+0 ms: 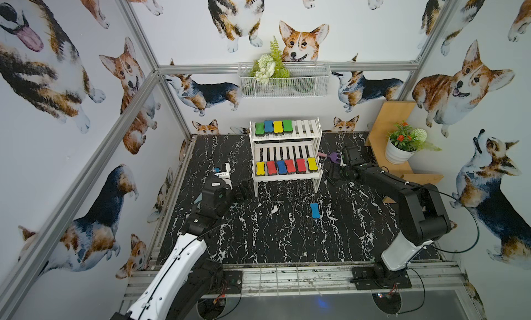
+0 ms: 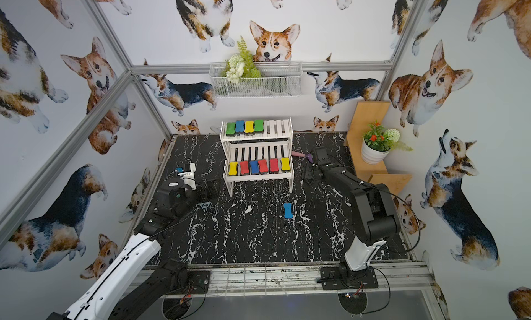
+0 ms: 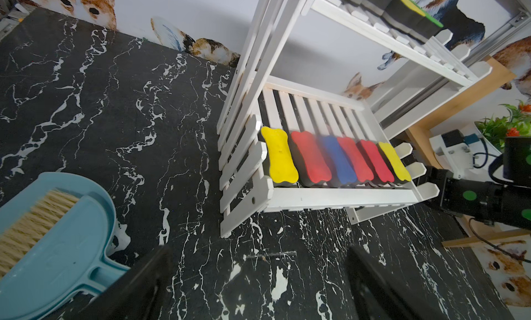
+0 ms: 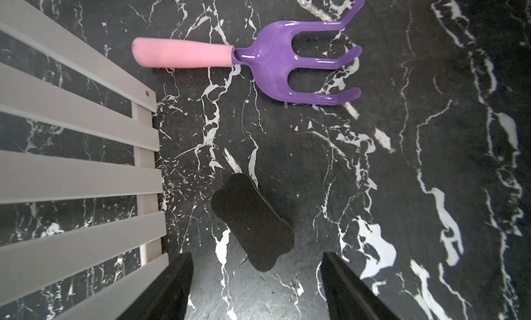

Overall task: Remove the whiteboard erasers from the shelf
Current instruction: Pick up the whiteboard eraser from the center of the board.

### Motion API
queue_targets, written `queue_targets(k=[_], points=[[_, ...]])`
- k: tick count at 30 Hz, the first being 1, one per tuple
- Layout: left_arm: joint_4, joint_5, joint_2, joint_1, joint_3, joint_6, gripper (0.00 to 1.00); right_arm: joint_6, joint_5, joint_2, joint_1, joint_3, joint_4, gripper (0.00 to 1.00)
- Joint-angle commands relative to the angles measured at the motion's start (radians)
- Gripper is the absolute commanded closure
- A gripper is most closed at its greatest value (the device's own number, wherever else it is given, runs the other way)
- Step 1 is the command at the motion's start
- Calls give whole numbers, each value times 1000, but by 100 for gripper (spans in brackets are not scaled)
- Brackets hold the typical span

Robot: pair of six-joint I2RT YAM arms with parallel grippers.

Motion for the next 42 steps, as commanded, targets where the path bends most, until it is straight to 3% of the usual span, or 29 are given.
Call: queue_targets(k=[1,21,34,42], points=[[12,2,3,1,4,15,1,-72,12,48,-3,35,-36,23],[3,-6,26,1,7,10,1,-137,37,220,-1,145,-79,28],[5,7,36,1,6,5,1,-113,41,213,17,102,-30,31],[5,7,39,1,7,4,1,-87,-15,212,18,94,-19,43]])
